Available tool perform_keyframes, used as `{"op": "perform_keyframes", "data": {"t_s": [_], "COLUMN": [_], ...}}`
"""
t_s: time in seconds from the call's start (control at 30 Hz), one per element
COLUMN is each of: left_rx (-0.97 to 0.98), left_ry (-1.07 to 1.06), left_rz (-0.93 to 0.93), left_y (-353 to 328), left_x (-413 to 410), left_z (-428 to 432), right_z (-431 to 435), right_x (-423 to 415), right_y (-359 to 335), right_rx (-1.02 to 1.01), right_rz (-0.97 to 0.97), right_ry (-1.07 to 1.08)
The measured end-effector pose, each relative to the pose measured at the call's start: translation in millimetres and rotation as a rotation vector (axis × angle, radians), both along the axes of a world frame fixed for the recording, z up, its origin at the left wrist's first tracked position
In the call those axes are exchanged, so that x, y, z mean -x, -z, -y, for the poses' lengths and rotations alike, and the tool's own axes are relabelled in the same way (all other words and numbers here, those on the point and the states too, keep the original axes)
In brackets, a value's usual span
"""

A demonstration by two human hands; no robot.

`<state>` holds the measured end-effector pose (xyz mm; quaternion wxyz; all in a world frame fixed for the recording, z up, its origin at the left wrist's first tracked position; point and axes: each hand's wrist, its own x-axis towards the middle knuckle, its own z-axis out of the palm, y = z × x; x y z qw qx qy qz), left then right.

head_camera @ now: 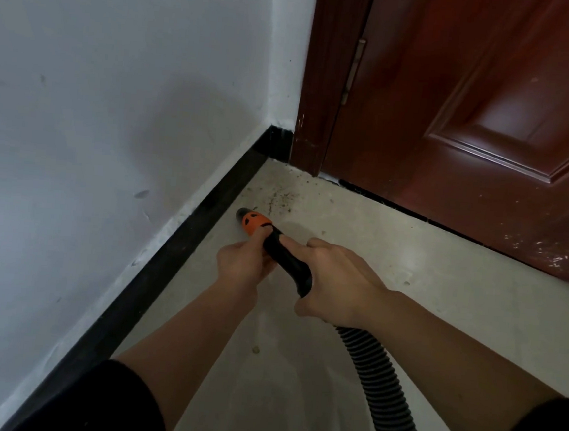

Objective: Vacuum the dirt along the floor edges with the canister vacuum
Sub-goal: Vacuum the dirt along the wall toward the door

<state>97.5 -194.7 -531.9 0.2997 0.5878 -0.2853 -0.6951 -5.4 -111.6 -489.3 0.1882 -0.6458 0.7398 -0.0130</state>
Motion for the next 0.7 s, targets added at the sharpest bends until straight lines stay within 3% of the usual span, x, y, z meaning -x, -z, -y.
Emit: {"op": "perform_keyframes", "data": {"t_s": [0.7], "left_rx": [0.035], "left_ry": [-0.025], "left_rz": [-0.031], "left_y": [0], "left_x": [23], "left_z": [26], "right_z": [28], "right_x": [16], "right_y": [0], "right_rx": [0.008], "right_rz": [-0.015], "right_ry": [0.044]}}
